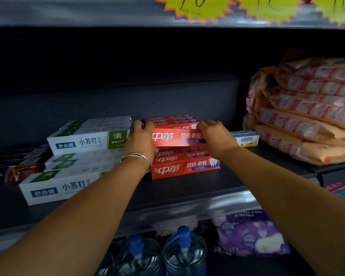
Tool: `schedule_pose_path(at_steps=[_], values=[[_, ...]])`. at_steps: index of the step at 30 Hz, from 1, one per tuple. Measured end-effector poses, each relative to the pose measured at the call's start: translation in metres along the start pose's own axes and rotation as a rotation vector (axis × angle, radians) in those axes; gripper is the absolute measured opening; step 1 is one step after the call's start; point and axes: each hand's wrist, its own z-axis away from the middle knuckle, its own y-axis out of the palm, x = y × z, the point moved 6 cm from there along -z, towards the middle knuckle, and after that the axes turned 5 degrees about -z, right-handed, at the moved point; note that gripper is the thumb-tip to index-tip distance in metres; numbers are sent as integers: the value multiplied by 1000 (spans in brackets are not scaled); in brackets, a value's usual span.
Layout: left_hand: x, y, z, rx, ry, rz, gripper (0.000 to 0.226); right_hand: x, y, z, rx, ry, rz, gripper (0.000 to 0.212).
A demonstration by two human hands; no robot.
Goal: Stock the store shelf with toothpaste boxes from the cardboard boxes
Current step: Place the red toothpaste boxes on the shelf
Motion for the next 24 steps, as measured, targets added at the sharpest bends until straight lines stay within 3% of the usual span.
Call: schedule_pose_path(at_steps=[4, 8, 15, 24], values=[[5, 8, -5, 17, -53, 201, 53, -1, 6, -10, -24, 20, 31, 59], [7, 16, -8, 13, -139, 198, 64, -1, 12, -22, -65, 40, 74, 61], [25, 25, -16, -63, -374, 277, 24, -6, 22, -35, -80, 75, 130, 46], [17, 30, -25, 21, -352, 115, 19, -9, 24, -43, -72, 70, 149, 44]])
